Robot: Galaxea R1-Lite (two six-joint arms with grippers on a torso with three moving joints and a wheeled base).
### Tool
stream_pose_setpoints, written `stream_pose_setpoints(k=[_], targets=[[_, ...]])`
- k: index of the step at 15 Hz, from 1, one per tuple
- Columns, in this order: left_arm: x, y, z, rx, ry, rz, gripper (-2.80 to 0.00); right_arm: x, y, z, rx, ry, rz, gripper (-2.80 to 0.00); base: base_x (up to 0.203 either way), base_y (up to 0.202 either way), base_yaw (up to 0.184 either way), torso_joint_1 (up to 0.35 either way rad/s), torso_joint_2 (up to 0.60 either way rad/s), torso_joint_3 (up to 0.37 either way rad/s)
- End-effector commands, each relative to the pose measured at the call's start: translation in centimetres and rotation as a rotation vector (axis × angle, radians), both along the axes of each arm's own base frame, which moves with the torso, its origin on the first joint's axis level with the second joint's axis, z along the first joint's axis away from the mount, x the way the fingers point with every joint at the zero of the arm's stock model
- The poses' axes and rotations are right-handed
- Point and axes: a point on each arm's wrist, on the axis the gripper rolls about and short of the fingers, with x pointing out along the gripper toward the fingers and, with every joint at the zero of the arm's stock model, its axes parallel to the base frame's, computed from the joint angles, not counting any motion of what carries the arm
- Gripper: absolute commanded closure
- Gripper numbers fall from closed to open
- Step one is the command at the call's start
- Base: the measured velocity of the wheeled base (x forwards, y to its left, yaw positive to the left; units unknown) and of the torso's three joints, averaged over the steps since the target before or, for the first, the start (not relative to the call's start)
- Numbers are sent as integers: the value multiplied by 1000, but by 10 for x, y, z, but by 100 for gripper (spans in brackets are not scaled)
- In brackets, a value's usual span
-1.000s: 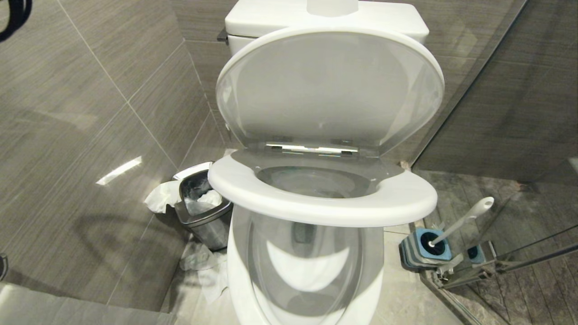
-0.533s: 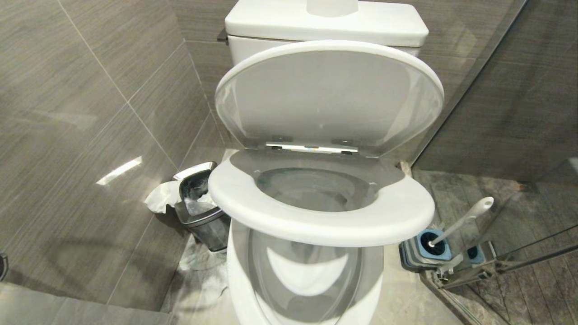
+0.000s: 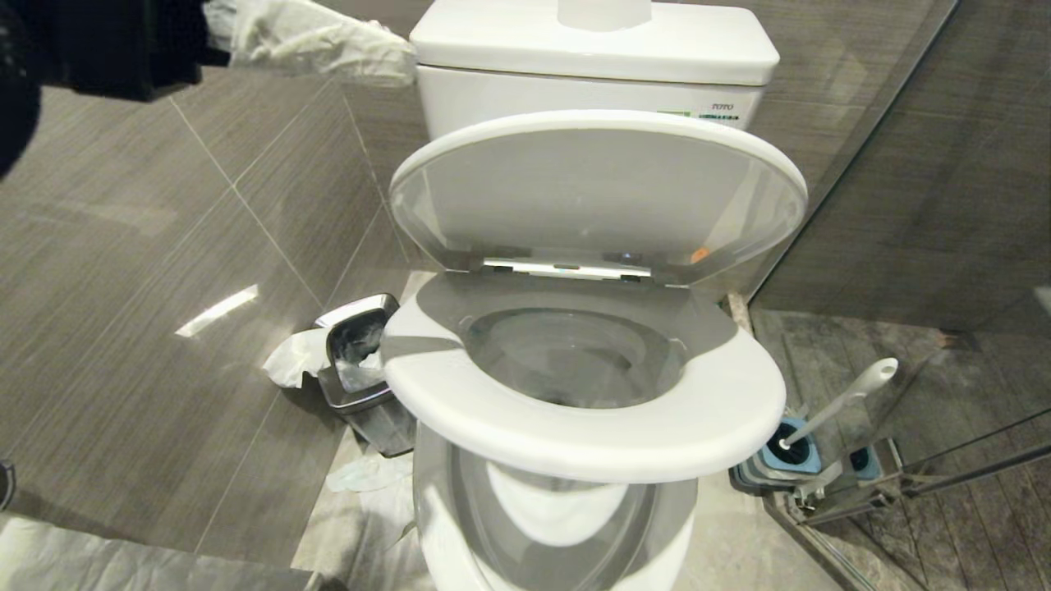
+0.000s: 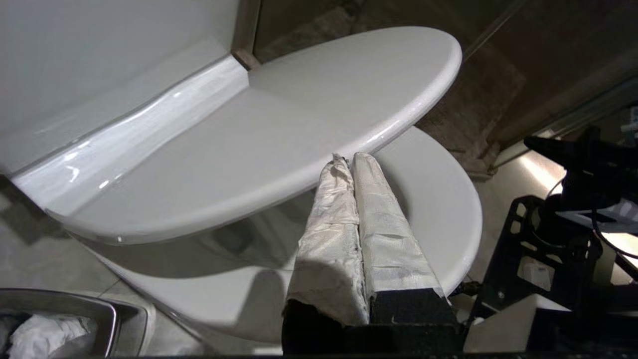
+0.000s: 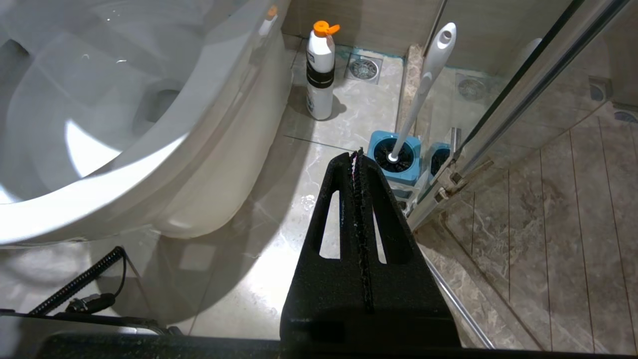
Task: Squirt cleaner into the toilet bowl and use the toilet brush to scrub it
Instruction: Close the toilet lid
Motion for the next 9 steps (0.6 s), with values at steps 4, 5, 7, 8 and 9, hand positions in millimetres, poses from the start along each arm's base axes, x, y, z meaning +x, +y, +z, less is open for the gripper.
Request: stream_pose_setpoints(k=[4, 5, 7, 8, 9], targets=[[19, -40, -24, 88, 68, -32, 0, 0, 0, 0, -1, 0, 0, 0, 0, 0, 0, 0, 0, 0], [23, -46, -26, 92, 64, -23, 0, 0, 0, 0, -1, 0, 0, 0, 0, 0, 0, 0, 0, 0], [18, -54, -29, 101, 64, -46, 0, 0, 0, 0, -1, 0, 0, 0, 0, 0, 0, 0, 0, 0], [16, -58, -33, 119, 77, -53, 0, 0, 0, 0, -1, 1, 0, 0, 0, 0, 0, 0, 0, 0], [13, -62, -38, 135, 89, -70, 0, 0, 0, 0, -1, 1, 0, 0, 0, 0, 0, 0, 0, 0]])
